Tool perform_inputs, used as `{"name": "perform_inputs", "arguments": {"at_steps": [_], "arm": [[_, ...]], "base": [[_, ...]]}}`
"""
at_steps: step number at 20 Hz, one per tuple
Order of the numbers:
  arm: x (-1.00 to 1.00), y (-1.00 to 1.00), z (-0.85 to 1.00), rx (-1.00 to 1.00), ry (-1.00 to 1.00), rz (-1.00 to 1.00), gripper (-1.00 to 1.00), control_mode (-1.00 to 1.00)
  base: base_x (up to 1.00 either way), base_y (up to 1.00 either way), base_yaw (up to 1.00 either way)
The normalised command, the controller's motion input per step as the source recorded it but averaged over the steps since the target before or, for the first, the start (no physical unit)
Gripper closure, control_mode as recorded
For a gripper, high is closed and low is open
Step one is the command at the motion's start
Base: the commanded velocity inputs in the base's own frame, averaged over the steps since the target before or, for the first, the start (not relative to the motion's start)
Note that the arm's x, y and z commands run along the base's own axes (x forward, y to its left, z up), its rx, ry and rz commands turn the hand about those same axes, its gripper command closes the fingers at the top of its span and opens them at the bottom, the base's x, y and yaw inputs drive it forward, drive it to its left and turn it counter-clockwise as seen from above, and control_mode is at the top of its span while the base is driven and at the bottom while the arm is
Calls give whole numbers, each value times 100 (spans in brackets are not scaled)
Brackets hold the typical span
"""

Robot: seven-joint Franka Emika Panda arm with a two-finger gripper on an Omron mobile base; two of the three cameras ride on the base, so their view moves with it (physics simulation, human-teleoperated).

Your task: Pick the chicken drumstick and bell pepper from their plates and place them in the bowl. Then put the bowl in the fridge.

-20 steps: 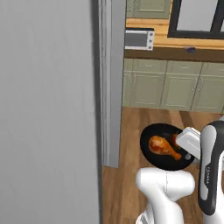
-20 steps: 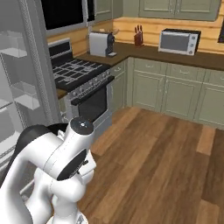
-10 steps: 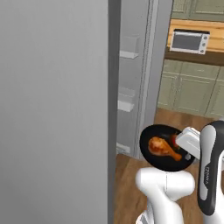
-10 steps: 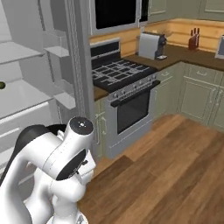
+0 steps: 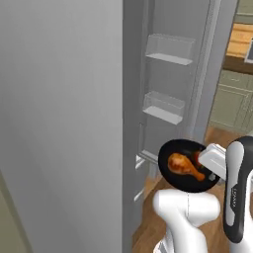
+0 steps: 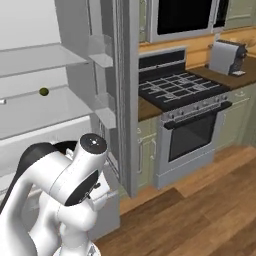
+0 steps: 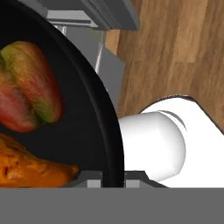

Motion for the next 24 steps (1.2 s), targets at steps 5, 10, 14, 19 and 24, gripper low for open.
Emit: {"name": "perform_inputs", "arguments": {"at_steps": [5,10,14,19,24], "arm": [[0,0,0,0,0,0,100,100],[0,0,0,0,0,0,100,100],[0,0,0,0,0,0,100,100],[0,0,0,0,0,0,100,100],[0,0,0,0,0,0,100,100]], "base": [[10,-13,48],[25,-18,46],[20,-34,46],[9,-34,46],[6,-35,42]]}}
